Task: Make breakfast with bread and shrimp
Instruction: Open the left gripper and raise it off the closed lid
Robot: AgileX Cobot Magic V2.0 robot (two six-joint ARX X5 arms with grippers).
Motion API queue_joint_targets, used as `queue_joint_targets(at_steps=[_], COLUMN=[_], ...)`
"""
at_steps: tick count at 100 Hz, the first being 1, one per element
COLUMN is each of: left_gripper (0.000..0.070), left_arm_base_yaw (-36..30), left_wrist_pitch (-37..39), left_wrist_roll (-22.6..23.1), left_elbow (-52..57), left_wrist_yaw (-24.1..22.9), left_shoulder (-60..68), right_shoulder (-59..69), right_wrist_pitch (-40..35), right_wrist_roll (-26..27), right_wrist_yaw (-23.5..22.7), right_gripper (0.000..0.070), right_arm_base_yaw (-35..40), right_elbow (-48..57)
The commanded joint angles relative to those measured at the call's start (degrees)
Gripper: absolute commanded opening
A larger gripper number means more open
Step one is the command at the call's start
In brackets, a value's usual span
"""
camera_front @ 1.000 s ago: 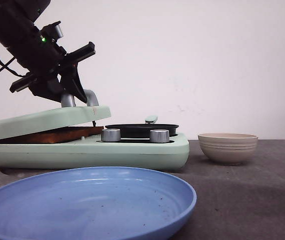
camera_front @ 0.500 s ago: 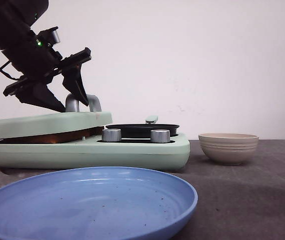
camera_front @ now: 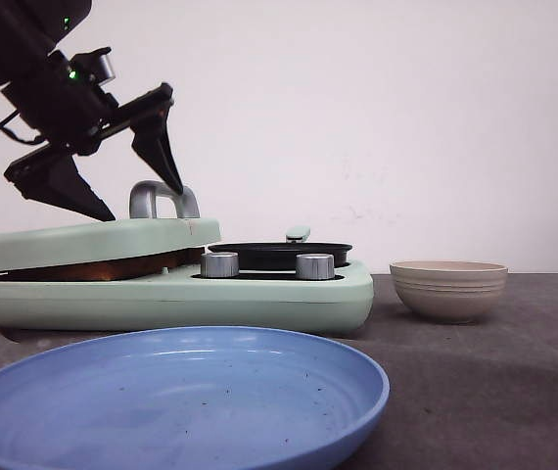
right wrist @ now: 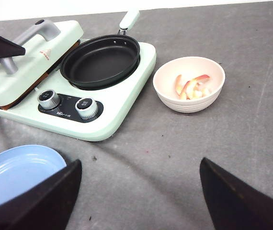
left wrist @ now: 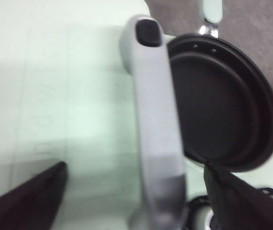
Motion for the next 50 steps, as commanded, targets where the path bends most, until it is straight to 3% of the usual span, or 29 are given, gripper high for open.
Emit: queue_joint_targets(at_steps=[1,23,50], left_gripper=[0.0523,0.0522,0.0521], left_arm_base_yaw=[-0.3,-0.3,-0.2], left_wrist_pitch=[-1.4,-6.1,-4.9], left_wrist_roll=[0.3,2.8,4.0], left_elbow=[3.0,9.1,10.1], left_wrist_yaw=[1.0,3.2,3.2], left_shoulder=[1.2,0.6,-4.7], right_shoulder=[0.2,0.2,0.2], right_wrist_pitch=[0.3,0.3,0.4], right_wrist_roll=[0.5,0.5,0.4], right_wrist_yaw=[0.1,0.1,0.1], right_gripper=[0.0476,0.0476,0.0476], right_arm_base_yaw=[0.4,0.4,0.4], right_elbow=[0.0,0.0,0.0])
